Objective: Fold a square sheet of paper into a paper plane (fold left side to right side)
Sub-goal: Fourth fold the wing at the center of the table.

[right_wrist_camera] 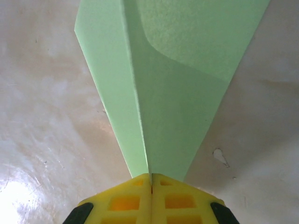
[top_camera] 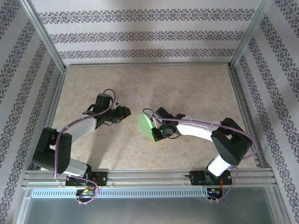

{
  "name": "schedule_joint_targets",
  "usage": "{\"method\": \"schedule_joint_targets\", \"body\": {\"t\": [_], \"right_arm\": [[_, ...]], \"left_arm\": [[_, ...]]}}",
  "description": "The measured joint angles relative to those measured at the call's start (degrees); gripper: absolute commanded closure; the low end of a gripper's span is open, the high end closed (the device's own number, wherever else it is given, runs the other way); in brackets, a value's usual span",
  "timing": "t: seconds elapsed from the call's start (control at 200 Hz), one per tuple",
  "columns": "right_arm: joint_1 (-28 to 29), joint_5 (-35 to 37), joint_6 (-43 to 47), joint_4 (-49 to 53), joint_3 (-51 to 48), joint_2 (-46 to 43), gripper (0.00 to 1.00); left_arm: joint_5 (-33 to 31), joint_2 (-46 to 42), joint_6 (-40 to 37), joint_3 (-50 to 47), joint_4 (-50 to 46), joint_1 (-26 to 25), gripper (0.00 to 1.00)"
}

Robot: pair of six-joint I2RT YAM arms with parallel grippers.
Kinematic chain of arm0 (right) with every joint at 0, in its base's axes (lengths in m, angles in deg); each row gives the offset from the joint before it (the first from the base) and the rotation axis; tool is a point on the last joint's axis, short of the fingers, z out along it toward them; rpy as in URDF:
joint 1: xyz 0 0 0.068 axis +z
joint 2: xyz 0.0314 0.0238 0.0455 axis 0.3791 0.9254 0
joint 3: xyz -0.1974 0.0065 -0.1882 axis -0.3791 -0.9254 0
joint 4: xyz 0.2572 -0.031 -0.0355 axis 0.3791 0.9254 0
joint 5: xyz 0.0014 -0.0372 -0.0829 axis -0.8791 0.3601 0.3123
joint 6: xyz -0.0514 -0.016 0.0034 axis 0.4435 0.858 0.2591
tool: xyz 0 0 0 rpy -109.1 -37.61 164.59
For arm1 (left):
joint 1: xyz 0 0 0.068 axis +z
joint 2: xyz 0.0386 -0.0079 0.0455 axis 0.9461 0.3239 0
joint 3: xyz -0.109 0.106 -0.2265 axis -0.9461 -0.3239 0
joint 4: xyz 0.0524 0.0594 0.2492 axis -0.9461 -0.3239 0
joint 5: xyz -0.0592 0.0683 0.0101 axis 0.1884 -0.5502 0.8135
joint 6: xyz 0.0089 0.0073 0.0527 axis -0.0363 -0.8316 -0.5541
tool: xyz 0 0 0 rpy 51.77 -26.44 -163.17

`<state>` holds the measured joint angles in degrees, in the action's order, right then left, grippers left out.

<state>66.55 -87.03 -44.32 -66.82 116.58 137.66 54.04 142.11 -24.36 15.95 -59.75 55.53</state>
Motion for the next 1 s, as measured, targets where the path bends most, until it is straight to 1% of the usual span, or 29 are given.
{"method": "schedule_joint_targets", "body": {"t": [0.16,0.42,0.525,0.755,0.999], "right_arm": [[-3.37,-7.04,-0.13,-4.31,-3.69,-0.28,1.0],[-6.19,-14.38,-1.38,-11.41,-7.26,-0.26,1.0],[-7.28,-16.81,-1.75,-13.42,-8.15,0.15,1.0],[-8.35,-19.8,-1.77,-15.8,-8.55,1.86,1.0],[-8.92,-20.5,-1.75,-16.59,-8.57,2.16,1.0]], "left_arm": [[-0.33,0.09,-0.61,-0.48,-2.01,-1.86,0.7],[-0.66,2.95,-0.61,-0.44,-2.08,-5.99,0.7],[-0.87,5.05,-0.37,-0.11,-1.84,-8.28,0.65],[-1.31,10.34,1.38,2.89,0.57,-12.11,0.63],[-1.92,14.82,2.71,6.34,3.56,-13.0,0.63]]}}
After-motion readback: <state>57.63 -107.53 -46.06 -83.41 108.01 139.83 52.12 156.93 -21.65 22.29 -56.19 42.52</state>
